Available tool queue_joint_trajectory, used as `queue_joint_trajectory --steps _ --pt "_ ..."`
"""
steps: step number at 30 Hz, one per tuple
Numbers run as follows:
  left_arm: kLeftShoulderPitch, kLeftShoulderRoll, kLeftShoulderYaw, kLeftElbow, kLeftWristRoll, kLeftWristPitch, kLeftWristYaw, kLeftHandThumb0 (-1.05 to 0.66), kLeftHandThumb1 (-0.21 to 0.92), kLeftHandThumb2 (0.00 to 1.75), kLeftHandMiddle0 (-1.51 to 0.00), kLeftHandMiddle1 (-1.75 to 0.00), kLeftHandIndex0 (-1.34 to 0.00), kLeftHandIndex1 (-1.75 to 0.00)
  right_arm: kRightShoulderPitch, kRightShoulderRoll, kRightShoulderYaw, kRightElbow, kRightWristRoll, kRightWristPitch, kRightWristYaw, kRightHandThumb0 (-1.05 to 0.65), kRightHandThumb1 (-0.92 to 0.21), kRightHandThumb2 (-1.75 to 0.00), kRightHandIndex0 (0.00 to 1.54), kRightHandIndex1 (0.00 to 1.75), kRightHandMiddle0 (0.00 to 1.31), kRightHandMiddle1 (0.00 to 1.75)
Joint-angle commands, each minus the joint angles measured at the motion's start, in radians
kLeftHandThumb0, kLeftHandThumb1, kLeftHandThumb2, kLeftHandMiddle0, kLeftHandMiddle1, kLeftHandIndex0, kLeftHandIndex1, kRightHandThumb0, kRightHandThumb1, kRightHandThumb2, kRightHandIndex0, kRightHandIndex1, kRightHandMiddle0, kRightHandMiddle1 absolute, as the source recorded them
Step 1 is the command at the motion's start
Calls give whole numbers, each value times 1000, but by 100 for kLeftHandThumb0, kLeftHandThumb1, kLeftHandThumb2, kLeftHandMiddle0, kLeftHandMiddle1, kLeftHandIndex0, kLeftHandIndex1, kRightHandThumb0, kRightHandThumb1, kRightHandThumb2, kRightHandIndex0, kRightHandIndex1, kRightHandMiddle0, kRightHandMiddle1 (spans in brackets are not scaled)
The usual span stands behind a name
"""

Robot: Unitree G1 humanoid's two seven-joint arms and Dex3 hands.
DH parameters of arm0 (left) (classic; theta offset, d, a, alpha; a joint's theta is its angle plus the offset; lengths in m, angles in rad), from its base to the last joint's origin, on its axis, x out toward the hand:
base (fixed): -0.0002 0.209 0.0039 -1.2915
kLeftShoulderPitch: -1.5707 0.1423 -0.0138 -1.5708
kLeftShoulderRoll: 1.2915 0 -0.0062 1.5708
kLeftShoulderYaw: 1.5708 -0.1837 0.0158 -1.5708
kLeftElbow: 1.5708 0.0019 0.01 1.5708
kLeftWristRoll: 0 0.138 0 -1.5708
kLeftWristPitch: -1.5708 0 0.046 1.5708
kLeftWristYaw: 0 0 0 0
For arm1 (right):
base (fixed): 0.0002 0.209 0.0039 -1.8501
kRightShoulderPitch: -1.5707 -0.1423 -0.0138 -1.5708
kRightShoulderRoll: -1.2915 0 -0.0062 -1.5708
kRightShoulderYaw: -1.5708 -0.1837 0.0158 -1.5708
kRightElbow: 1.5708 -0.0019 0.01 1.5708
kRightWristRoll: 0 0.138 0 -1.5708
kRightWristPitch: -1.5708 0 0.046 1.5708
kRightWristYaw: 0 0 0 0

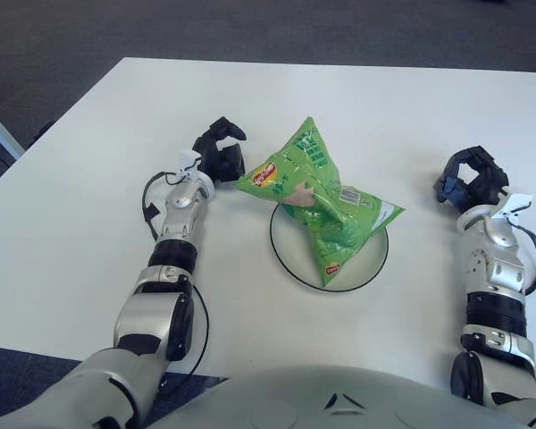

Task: Put the snack into the plate.

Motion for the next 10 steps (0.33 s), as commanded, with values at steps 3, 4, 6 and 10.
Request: queue_joint_trajectory --steps 3,4,6,10 --pt "79 -27 -4 14 34 -9 74 -44 45 115 -109 -175 -50 -175 23 -15 5 47 87 178 101 -50 -28 -136 135 175 65 175" --pt "80 -28 -5 12 36 -10 80 -44 46 114 -109 -175 -50 -175 21 -21 6 51 92 187 112 -50 -27 -137 134 175 65 175" --pt "82 -30 -5 9 39 -10 87 -44 46 114 -108 -175 -50 -175 19 -27 5 54 96 198 123 -50 -27 -137 134 175 65 175" --pt "87 -32 -9 -1 49 -6 104 -44 45 115 -109 -175 -51 -175 18 -43 17 56 84 217 139 -50 -27 -138 134 175 65 175"
